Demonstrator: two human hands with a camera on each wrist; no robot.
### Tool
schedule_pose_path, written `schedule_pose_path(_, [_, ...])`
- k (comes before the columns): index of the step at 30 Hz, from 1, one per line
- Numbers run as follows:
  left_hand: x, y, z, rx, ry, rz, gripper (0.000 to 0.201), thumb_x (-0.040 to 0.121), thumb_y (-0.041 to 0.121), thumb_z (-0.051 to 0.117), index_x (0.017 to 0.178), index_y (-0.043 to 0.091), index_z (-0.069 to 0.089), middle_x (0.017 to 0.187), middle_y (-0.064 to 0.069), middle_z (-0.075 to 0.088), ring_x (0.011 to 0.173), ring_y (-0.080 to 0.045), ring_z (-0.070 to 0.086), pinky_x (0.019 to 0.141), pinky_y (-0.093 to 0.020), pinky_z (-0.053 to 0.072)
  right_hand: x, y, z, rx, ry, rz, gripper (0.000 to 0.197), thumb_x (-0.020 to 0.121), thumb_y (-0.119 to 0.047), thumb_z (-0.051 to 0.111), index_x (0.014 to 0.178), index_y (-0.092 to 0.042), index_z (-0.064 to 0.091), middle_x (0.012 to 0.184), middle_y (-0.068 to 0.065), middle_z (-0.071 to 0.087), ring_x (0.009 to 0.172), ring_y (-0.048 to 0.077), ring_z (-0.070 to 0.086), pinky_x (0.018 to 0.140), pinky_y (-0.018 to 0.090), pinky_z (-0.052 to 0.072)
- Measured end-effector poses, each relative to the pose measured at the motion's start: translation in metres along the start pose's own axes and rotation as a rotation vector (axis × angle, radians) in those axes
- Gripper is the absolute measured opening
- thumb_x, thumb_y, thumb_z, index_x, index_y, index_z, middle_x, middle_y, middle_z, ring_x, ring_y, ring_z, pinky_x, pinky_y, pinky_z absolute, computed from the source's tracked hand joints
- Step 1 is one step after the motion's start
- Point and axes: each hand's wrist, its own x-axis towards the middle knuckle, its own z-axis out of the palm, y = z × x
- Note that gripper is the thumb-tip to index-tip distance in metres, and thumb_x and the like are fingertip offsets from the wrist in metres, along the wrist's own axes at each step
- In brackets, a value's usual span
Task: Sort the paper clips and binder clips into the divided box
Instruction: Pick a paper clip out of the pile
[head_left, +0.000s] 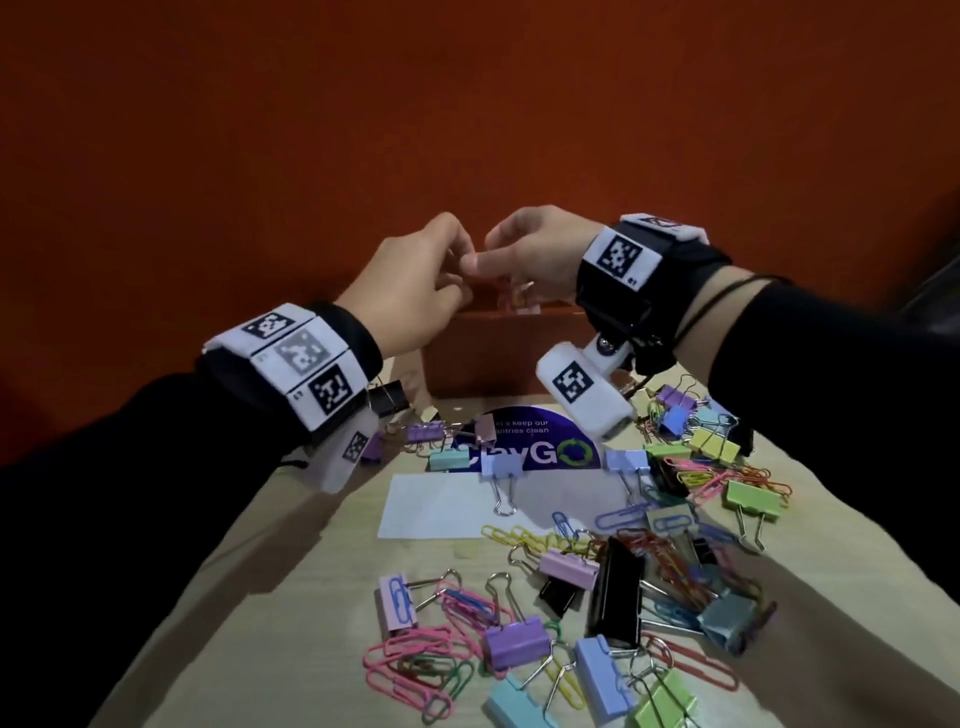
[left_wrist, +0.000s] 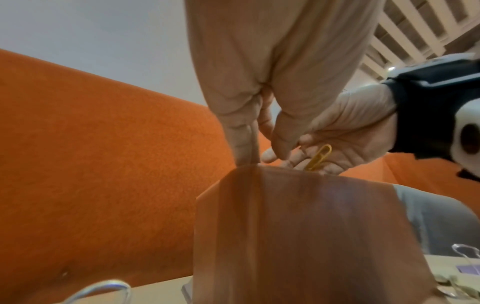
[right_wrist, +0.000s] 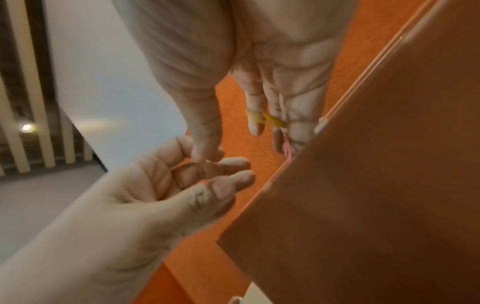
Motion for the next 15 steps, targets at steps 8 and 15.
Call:
schedule_pose_path(8, [-0.048,0.021,-0.002,0.039,-0.051,0.085,0.025,0.077,0.031,0.077,0.092,0.024,0.059,0.082,0.012,0.058,0.071,-0.003,0.056,0.061,-0.019,0.044,-0.032,0.013,-0.012,-0.326,0.087,-0.359,0.049,0.066,-0.029,0.082,0.105,-0.026,0.053,0.099,-0.004,0.062,0.082,0.013,0.062,0.073,0.035,0.055])
schedule_pose_path(15, [-0.094,0.064,0.011,0.058,-0.656,0.300,0.031,0.080,0.052,0.068,0.079,0.021,0.064,0.070,0.009,0.065,0.065,-0.004,0.059,0.061,-0.027,0.050,-0.091,0.048,-0.021,-0.602,-0.341,-0.291,0.028,0.069,-0.008,0.078,0.075,-0.026,0.059,0.063,-0.010,0.059,0.053,0.000,0.051,0.053,0.015,0.040])
